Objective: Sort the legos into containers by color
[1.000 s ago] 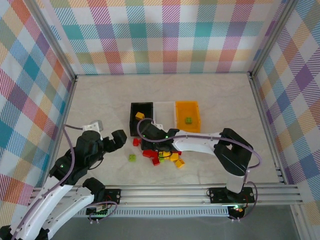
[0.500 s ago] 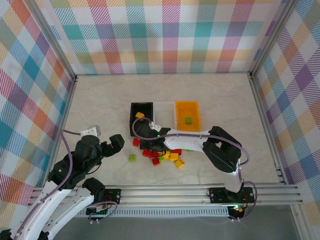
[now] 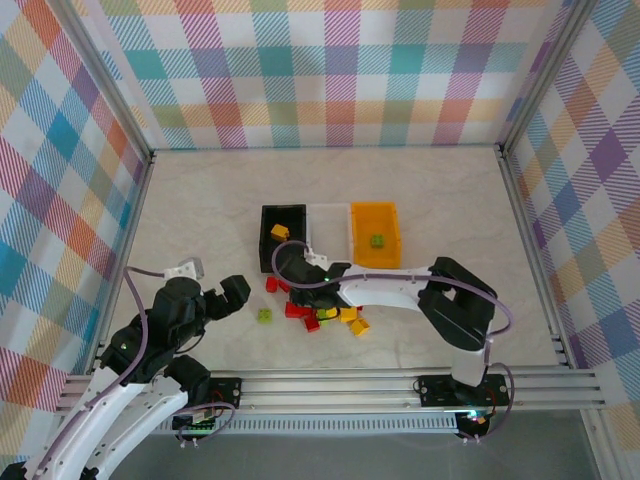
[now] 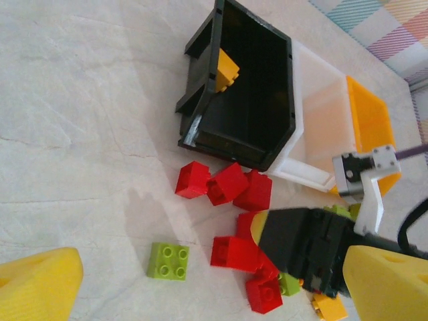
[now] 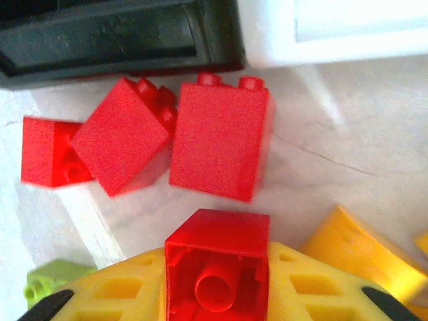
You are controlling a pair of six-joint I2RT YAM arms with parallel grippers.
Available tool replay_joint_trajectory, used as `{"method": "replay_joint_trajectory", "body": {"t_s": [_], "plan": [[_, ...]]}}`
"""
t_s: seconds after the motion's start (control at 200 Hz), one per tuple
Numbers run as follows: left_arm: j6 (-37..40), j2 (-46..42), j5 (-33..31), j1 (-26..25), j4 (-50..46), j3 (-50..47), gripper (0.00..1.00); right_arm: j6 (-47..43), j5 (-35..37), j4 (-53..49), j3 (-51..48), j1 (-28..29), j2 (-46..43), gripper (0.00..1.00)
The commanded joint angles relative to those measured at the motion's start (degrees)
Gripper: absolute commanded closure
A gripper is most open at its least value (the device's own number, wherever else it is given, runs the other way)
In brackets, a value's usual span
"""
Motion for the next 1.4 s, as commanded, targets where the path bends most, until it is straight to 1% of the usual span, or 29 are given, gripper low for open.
{"method": "replay_joint_trajectory", "body": {"t_s": [0.0, 0.155, 0.21, 0.29, 0.345, 0.435, 0.51, 0.61, 0.675, 0.77, 0.81, 0.86, 0.92, 1.01, 1.11, 1.15, 1.25, 1.32, 1.395], "plan": [[-0.7, 1.9, 0.8, -0.2, 1.9, 2.2, 0.00, -3.1, 2.3, 1.0, -2.1, 0.8, -7.0, 0.68], [-0.3, 5.1, 0.9, -0.2, 2.3, 2.4, 0.00, -8.0, 6.8, -0.7, -4.5, 0.1, -16.5, 0.68], [-0.4, 6.0, 1.2, -0.2, 2.9, 1.8, 0.00, -9.8, 6.2, -1.6, -4.4, -2.1, -18.5, 0.68], [-0.8, 7.5, 2.1, -0.2, 3.9, 0.7, 0.00, -12.9, 3.4, -1.5, -3.9, -7.1, -19.8, 0.68], [-1.1, 8.5, 2.6, -0.2, 4.4, 0.1, 0.00, -15.2, -0.2, -1.1, -2.6, -10.8, -18.6, 0.68], [-1.2, 10.1, 3.3, -0.2, 5.0, -0.9, 0.00, -18.2, -6.9, -1.7, 1.6, -16.5, -13.6, 0.69], [-1.1, 11.5, 4.1, -0.2, 5.4, -1.6, 0.00, -20.6, -7.7, -3.7, 5.9, -18.7, -8.7, 0.68], [-0.7, 13.5, 5.2, -0.3, 5.6, -2.4, 0.03, -21.5, -8.8, -4.5, 10.4, -20.7, -3.0, 0.67], [-0.4, 14.9, 5.6, -0.4, 5.7, -2.8, 0.04, -21.7, -9.5, -4.6, 13.0, -21.6, -0.4, 0.61], [0.1, 16.8, 6.0, -1.0, 5.8, -3.6, 0.06, -23.5, -9.9, -5.2, 16.1, -22.1, 0.7, 0.38], [0.4, 17.7, 6.1, -1.5, 5.7, -3.7, 0.08, -24.1, -10.2, -5.0, 16.2, -22.1, -0.2, 0.32], [0.3, 19.1, 5.5, -2.6, 5.6, -3.7, 0.12, -24.5, -10.5, -4.6, 15.2, -22.0, -2.5, 0.28], [-0.5, 20.9, 5.1, -4.3, 6.5, -4.5, 0.16, -24.4, -10.4, -3.3, 12.2, -22.0, -6.1, 0.25], [-1.9, 24.4, 3.4, -7.5, 8.3, -5.7, 0.19, -23.4, -11.1, -1.1, 6.6, -21.9, -11.2, 0.25], [-1.8, 29.2, 0.3, -10.9, 10.8, -6.2, 0.22, -22.4, -11.5, 0.5, 0.4, -21.6, -16.7, 0.24], [-1.5, 31.4, -0.3, -11.7, 11.6, -6.0, 0.24, -22.0, -11.4, 1.1, -2.1, -21.5, -18.4, 0.24], [-1.0, 36.8, -1.3, -12.6, 13.1, -5.2, 0.32, -21.6, -10.4, 1.9, -6.9, -21.5, -22.2, 0.24], [-0.8, 39.6, -2.4, -12.8, 14.6, -5.7, 0.33, -21.3, -9.7, 2.1, -9.5, -21.5, -24.5, 0.24], [-0.5, 42.6, -3.9, -12.7, 15.4, -5.6, 0.38, -20.8, -9.4, 2.4, -11.9, -21.6, -26.7, 0.24]]}}
